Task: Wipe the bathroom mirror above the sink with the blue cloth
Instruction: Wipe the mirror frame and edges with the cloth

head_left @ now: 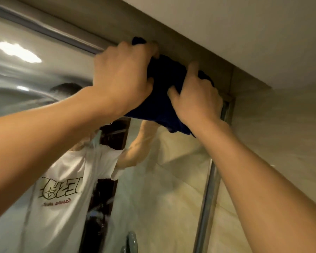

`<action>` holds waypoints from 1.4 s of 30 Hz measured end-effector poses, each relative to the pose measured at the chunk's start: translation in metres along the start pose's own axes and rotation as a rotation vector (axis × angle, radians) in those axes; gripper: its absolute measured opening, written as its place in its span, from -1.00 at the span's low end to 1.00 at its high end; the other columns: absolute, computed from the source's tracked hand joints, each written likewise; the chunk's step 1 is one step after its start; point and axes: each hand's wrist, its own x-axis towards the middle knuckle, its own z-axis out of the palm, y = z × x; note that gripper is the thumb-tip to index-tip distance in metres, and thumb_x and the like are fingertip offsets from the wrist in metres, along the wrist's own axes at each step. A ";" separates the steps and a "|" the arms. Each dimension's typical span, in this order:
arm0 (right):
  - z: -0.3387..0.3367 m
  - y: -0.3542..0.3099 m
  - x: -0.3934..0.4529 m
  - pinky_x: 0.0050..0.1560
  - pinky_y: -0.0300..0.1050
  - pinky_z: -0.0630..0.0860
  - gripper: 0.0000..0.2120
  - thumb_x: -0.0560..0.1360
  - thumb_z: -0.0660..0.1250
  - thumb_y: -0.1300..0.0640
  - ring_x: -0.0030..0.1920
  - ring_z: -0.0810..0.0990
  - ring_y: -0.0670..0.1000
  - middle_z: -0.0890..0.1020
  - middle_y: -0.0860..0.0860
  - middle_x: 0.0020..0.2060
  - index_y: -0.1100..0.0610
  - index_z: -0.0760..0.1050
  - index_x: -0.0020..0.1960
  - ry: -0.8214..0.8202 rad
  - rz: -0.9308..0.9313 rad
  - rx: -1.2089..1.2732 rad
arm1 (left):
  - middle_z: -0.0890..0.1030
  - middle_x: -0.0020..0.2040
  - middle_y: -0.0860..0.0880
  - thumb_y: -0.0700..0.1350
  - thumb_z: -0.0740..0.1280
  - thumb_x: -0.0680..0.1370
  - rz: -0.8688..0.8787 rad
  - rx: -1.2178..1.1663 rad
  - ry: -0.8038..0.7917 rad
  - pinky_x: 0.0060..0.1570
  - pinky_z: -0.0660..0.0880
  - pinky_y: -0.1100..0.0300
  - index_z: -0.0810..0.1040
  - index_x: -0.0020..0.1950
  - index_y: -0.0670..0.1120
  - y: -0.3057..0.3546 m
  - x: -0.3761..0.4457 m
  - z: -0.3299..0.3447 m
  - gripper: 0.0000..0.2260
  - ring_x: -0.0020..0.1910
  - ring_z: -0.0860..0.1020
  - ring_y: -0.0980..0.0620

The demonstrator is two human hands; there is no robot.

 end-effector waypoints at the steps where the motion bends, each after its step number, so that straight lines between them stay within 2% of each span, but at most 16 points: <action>1: 0.001 0.008 0.001 -0.44 -0.11 0.27 -0.58 0.61 0.20 -0.06 -0.34 0.39 0.05 0.39 -0.03 -0.27 0.12 0.20 0.35 -0.007 0.018 -0.010 | 0.55 0.03 -0.19 -0.05 0.29 0.54 0.001 -0.022 -0.015 -0.24 0.27 -0.01 0.42 0.34 0.07 0.009 0.002 0.002 -0.64 -0.01 0.52 -0.30; 3: -0.001 0.029 0.003 -0.36 -0.08 0.35 -0.59 0.61 0.20 -0.05 -0.25 0.48 0.12 0.45 0.02 -0.21 0.13 0.20 0.34 -0.040 0.062 -0.040 | 0.52 -0.01 -0.13 -0.07 0.27 0.56 0.013 -0.050 -0.054 -0.25 0.28 0.01 0.42 0.34 0.06 0.033 0.006 0.011 -0.66 -0.07 0.51 -0.22; 5: -0.003 0.051 0.005 -0.25 -0.02 0.36 -0.56 0.61 0.21 -0.03 -0.03 0.57 0.21 0.56 0.12 -0.03 0.14 0.19 0.38 -0.071 0.101 -0.064 | 0.51 0.00 -0.11 -0.08 0.27 0.57 0.017 -0.065 -0.093 -0.25 0.28 0.04 0.42 0.36 0.04 0.059 0.008 0.022 -0.65 -0.10 0.48 -0.18; 7: -0.005 0.071 0.010 -0.20 -0.01 0.37 -0.51 0.60 0.22 -0.02 0.09 0.57 0.25 0.57 0.17 0.09 0.16 0.15 0.43 -0.103 0.119 -0.100 | 0.52 0.09 -0.12 -0.07 0.28 0.58 0.000 -0.070 -0.123 -0.22 0.29 0.04 0.39 0.40 0.04 0.081 0.012 0.033 -0.62 0.00 0.52 -0.21; 10: -0.005 0.101 0.016 -0.18 0.01 0.44 -0.48 0.59 0.22 0.02 0.07 0.58 0.27 0.58 0.21 0.09 0.21 0.16 0.44 -0.155 0.113 -0.182 | 0.52 0.12 -0.11 -0.10 0.27 0.59 -0.004 -0.071 -0.128 -0.20 0.31 0.04 0.36 0.43 0.05 0.111 0.017 0.052 -0.60 0.06 0.54 -0.21; 14: -0.009 0.122 0.023 -0.18 -0.07 0.37 -0.65 0.57 0.26 0.08 0.10 0.58 0.24 0.57 0.22 0.11 0.25 0.36 0.27 -0.206 0.113 -0.251 | 0.53 0.10 -0.10 -0.13 0.27 0.59 -0.025 -0.071 -0.130 -0.22 0.30 0.05 0.40 0.39 0.03 0.137 0.019 0.070 -0.64 0.05 0.56 -0.21; 19: -0.006 0.122 0.022 -0.11 -0.03 0.45 -0.47 0.57 0.27 0.07 0.15 0.56 0.24 0.55 0.22 0.18 0.26 0.22 0.45 -0.156 0.085 -0.274 | 0.53 0.12 -0.12 -0.13 0.26 0.58 -0.058 -0.077 -0.129 -0.21 0.30 0.02 0.40 0.38 0.02 0.137 0.015 0.071 -0.64 0.06 0.55 -0.23; 21: -0.007 0.119 0.020 -0.01 0.03 0.49 -0.46 0.58 0.27 0.10 0.20 0.54 0.25 0.53 0.22 0.22 0.25 0.18 0.46 -0.172 0.100 -0.272 | 0.55 0.13 -0.12 -0.15 0.28 0.56 -0.062 -0.127 -0.164 -0.20 0.31 0.03 0.44 0.34 0.01 0.134 0.019 0.068 -0.66 0.08 0.56 -0.22; 23: -0.011 0.115 0.019 -0.02 0.00 0.46 -0.45 0.58 0.26 0.11 0.22 0.52 0.24 0.51 0.21 0.25 0.24 0.17 0.48 -0.210 0.121 -0.278 | 0.57 0.11 -0.10 -0.15 0.29 0.55 -0.058 -0.187 -0.211 -0.19 0.32 0.03 0.47 0.32 0.01 0.129 0.024 0.065 -0.67 0.08 0.56 -0.20; 26: -0.022 0.111 0.011 -0.15 -0.05 0.39 -0.53 0.59 0.26 0.10 0.18 0.53 0.22 0.52 0.18 0.22 0.18 0.24 0.43 -0.233 0.137 -0.304 | 0.56 0.12 -0.11 -0.11 0.29 0.57 -0.059 -0.251 -0.257 -0.18 0.32 0.02 0.41 0.38 0.03 0.124 0.018 0.060 -0.63 0.10 0.55 -0.20; 28: -0.036 0.110 0.002 -0.19 -0.04 0.41 -0.60 0.59 0.25 0.08 0.11 0.56 0.23 0.53 0.20 0.17 0.16 0.28 0.38 -0.164 0.095 -0.359 | 0.54 0.05 -0.12 -0.04 0.29 0.58 -0.122 -0.375 -0.251 -0.20 0.35 0.01 0.32 0.42 0.01 0.125 0.002 0.061 -0.58 0.08 0.55 -0.22; 31: -0.059 0.114 -0.013 -0.29 -0.03 0.41 -0.66 0.59 0.23 0.06 -0.13 0.55 0.23 0.53 0.23 0.02 0.15 0.30 0.31 -0.068 -0.040 -0.478 | 0.54 -0.08 -0.06 0.03 0.31 0.57 -0.248 -0.747 -0.174 -0.19 0.52 -0.07 0.28 0.33 -0.04 0.133 -0.030 0.066 -0.60 -0.07 0.57 -0.21; 34: -0.070 0.120 -0.027 -0.37 -0.07 0.35 -0.65 0.59 0.21 0.03 -0.29 0.42 0.14 0.51 0.25 -0.03 0.19 0.32 0.30 -0.143 -0.115 -0.646 | 0.57 -0.10 -0.08 -0.01 0.29 0.59 -0.264 -0.902 -0.098 -0.20 0.50 -0.08 0.29 0.25 -0.01 0.155 -0.052 0.070 -0.70 -0.16 0.56 -0.21; 38: -0.073 0.120 -0.029 -0.36 -0.07 0.36 -0.64 0.59 0.23 0.06 -0.27 0.40 0.11 0.51 0.25 0.01 0.18 0.30 0.32 -0.189 -0.134 -0.710 | 0.59 -0.01 -0.10 -0.05 0.24 0.61 -0.377 -0.913 -0.125 -0.18 0.45 -0.04 0.37 0.23 -0.01 0.172 -0.060 0.082 -0.79 -0.05 0.55 -0.24; 42: -0.062 0.119 -0.023 -0.34 -0.07 0.30 -0.50 0.59 0.22 0.07 -0.14 0.53 0.18 0.51 0.27 0.10 0.16 0.19 0.47 -0.225 -0.211 -0.767 | 0.58 0.06 -0.13 -0.14 0.20 0.60 -0.427 -0.921 -0.086 -0.10 0.49 -0.10 0.44 0.32 -0.02 0.173 -0.057 0.093 -0.71 0.01 0.55 -0.24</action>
